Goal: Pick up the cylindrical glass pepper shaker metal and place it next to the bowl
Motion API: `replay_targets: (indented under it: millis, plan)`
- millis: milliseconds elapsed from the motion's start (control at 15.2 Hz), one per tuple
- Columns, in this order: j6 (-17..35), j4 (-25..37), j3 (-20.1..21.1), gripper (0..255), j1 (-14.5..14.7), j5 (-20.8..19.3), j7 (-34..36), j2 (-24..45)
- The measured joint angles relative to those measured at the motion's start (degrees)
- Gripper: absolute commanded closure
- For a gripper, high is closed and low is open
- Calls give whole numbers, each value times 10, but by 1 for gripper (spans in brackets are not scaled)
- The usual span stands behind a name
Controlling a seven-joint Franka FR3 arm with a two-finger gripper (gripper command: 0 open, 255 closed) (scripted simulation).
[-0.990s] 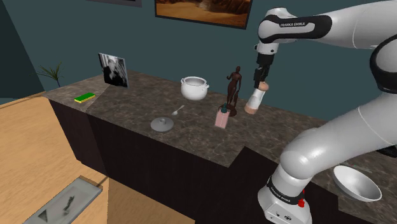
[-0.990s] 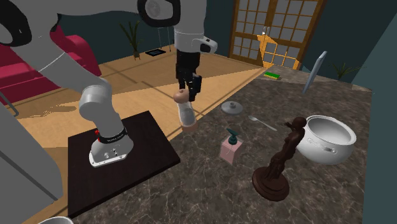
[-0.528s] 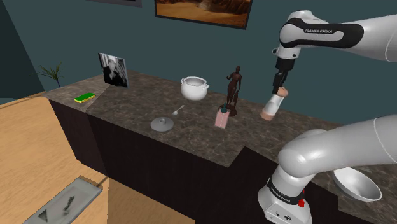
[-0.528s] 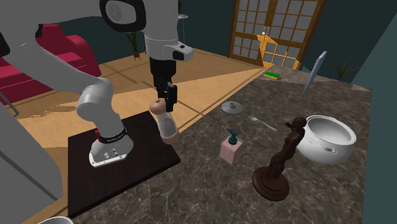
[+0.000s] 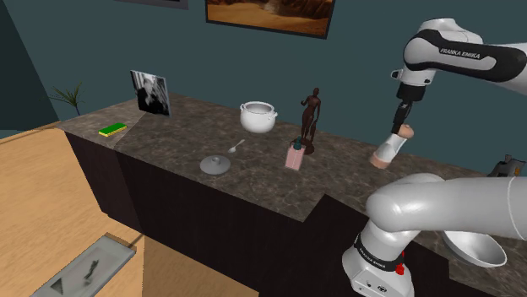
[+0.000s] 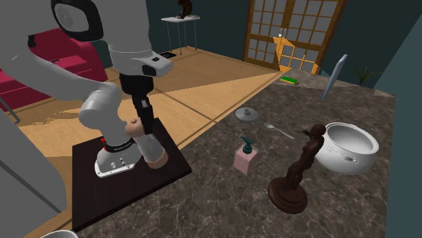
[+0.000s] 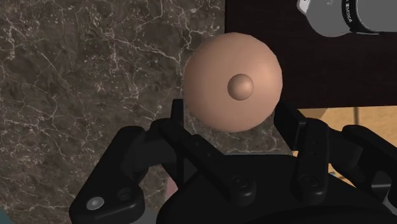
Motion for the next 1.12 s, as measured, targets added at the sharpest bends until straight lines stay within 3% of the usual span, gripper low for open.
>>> replay_targets:
  millis: [792, 1122]
  plan:
    - [-70, 15, -88, 255, -84, -117, -154, -103]
    - [-69, 15, -121, 255, -98, -152, -190, -119]
